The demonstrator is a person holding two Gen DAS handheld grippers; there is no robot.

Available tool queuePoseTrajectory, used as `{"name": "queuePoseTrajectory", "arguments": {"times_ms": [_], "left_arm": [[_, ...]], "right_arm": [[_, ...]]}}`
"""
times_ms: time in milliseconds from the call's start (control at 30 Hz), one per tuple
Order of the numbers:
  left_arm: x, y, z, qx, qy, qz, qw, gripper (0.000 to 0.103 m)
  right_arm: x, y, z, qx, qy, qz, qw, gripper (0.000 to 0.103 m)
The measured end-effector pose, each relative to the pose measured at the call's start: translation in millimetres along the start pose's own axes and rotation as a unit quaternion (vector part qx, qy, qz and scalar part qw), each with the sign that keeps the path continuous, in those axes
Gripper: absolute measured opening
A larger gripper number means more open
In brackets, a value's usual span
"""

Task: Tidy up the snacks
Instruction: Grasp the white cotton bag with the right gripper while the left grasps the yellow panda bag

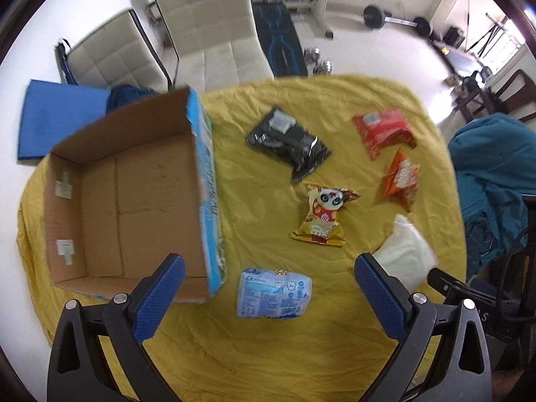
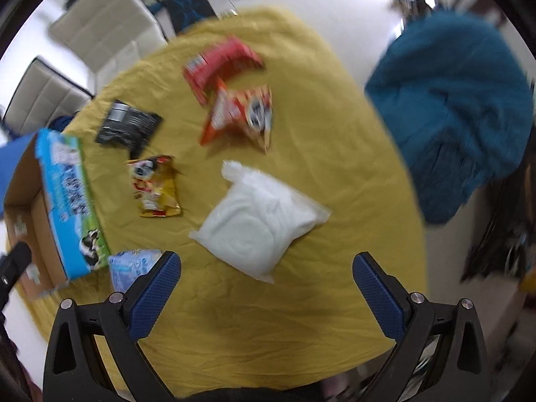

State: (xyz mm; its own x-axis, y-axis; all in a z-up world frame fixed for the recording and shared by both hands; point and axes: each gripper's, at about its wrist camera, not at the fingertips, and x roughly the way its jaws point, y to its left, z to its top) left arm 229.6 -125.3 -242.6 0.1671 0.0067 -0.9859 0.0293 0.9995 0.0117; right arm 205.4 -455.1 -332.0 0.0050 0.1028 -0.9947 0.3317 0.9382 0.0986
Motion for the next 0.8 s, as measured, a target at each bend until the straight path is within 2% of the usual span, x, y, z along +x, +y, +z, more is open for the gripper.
{"name": "queuePoseTrajectory", "arguments": {"times_ms": [100,167,300,367,467,567,667,733,800], "left_arm": [[43.5,-4.6,9.2,-0.009,0.043,0.0,0.999,0.103],[59.1,-9.1,10.1,-0.011,0.055,0.002,0.9984,0.103],[86.7,-17.3,15.4,-0.001,0.083,-0.001,0.9965,0.103],[94.3,-20.1,18.8,0.003,0.09,0.0,0.996,0.103],[104.4,-24.7,25.4,0.006,0.1,-0.014,0.9948,0.103],[117.2,-32.3,35.5,0.011,0.114,-0.034,0.9929,0.103],[137.7,-41.8,44.4,0.011,0.13,-0.055,0.9899,0.102],[153.8,-49.5,47.8,0.019,0.145,-0.067,0.987,0.095],[169.6,-54.8,49.0,0.021,0.164,-0.076,0.9833,0.082]], "right_arm": [[47.1,-12.9,7.8,0.07,0.04,0.03,0.996,0.103],[74.5,-20.4,12.3,0.111,0.06,0.049,0.991,0.102],[110.6,-20.7,17.1,0.131,0.097,0.061,0.985,0.093],[117.3,-16.6,17.5,0.104,0.107,0.056,0.987,0.091],[115.7,-4.8,18.5,0.014,0.111,0.032,0.993,0.085],[110.9,2.4,21.6,-0.074,0.11,-0.003,0.991,0.082],[109.0,5.9,25.2,-0.128,0.094,-0.038,0.987,0.082],[110.6,8.9,27.8,-0.143,0.098,-0.041,0.984,0.082],[109.1,9.3,29.7,-0.136,0.096,-0.042,0.985,0.082]]}}
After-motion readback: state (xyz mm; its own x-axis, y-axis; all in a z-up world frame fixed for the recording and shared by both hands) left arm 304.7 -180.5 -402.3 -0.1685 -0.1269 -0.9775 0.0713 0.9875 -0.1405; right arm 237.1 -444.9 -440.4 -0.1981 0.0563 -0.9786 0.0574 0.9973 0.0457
